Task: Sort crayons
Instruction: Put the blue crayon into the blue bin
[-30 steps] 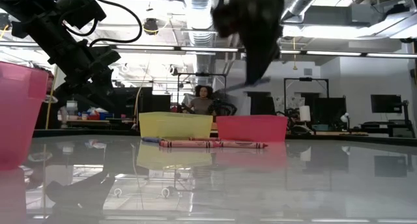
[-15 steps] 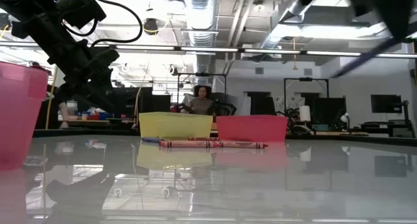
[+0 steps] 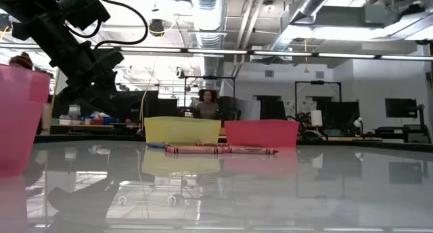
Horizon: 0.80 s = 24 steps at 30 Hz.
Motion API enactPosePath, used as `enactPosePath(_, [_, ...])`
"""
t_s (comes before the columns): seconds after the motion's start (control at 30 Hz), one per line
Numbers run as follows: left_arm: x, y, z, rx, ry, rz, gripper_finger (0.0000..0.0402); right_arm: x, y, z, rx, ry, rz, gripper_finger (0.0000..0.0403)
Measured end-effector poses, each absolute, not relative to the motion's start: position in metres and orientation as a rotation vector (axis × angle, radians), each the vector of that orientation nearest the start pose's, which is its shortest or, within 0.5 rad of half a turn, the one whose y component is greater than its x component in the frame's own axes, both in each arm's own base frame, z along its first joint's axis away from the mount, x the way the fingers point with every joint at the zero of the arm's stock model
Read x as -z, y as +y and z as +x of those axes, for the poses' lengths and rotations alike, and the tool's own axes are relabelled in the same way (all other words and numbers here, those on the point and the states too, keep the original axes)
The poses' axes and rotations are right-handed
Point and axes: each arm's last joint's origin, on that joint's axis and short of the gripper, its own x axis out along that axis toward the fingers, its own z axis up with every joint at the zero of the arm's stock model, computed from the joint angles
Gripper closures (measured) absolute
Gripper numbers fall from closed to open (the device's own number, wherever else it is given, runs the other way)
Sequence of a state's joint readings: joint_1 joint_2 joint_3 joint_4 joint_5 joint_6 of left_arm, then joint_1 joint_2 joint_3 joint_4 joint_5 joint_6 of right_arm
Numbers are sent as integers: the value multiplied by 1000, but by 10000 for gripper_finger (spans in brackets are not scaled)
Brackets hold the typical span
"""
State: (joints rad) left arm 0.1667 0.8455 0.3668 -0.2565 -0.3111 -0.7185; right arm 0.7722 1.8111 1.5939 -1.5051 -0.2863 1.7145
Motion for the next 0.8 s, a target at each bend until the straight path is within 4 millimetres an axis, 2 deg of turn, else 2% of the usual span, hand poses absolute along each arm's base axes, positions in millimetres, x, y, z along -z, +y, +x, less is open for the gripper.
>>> enactPosePath(0.27, [-178,36,157,-709,537,-614,269,-238,244,211,943,1676,835,398])
enactPosePath(0.63, [-178,36,157,-712,536,-612,269,-192,243,205,985,1608,912,398])
enactPosePath(0.8, [-178,36,157,-712,536,-612,269,-179,242,203,970,1602,943,398])
